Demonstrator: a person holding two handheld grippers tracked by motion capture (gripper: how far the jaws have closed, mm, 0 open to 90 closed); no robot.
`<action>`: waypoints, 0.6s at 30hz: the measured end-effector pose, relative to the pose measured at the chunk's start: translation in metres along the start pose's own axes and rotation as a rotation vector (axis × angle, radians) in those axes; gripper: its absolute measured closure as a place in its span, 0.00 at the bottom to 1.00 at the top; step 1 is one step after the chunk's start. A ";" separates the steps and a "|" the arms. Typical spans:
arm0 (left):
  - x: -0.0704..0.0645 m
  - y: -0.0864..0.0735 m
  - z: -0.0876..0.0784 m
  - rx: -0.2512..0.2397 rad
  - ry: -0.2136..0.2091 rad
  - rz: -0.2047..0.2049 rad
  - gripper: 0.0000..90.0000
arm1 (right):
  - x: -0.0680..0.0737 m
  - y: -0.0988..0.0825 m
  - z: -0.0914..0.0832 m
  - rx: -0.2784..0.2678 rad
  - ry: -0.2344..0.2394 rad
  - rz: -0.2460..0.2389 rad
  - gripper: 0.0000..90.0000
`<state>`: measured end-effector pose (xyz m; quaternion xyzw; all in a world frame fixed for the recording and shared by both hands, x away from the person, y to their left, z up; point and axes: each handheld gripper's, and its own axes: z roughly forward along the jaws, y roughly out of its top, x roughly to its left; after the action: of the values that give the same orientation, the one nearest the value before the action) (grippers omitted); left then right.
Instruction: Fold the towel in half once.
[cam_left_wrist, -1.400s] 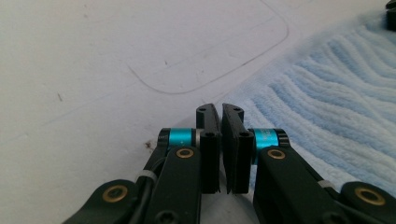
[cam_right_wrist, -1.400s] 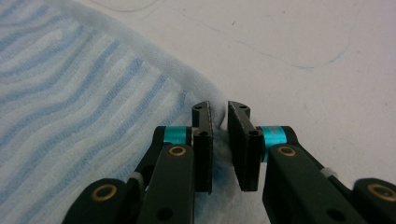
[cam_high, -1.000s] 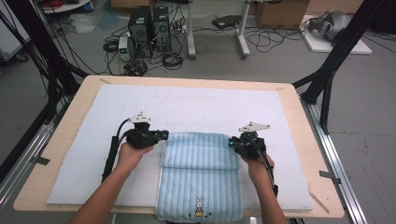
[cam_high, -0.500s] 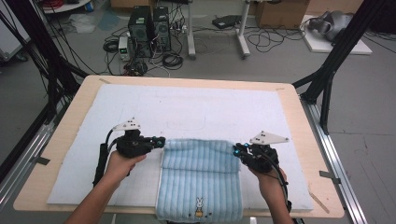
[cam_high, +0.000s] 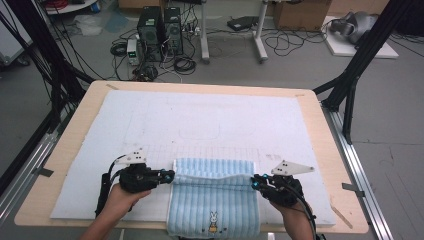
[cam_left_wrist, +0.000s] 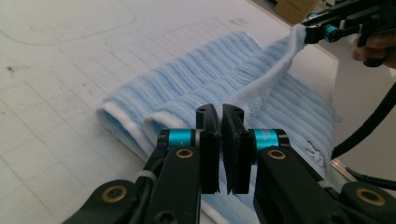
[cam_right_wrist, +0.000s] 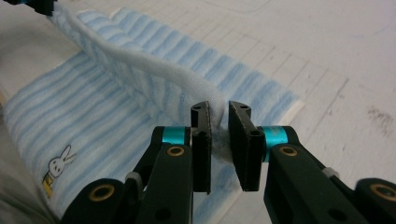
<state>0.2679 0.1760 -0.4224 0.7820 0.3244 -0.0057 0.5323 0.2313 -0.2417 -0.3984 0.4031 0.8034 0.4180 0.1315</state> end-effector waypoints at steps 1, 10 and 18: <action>-0.002 -0.002 0.000 0.002 -0.006 0.004 0.95 | 0.001 -0.003 0.000 0.001 0.006 0.002 0.88; 0.003 -0.004 0.002 -0.023 0.076 0.002 0.50 | 0.000 -0.012 0.000 -0.028 -0.004 0.019 0.66; 0.027 0.012 0.013 -0.067 0.189 0.008 0.46 | -0.019 0.007 0.009 -0.066 -0.112 0.029 0.66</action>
<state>0.2997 0.1755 -0.4276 0.7622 0.3700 0.0811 0.5249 0.2523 -0.2485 -0.4008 0.4332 0.7747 0.4227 0.1833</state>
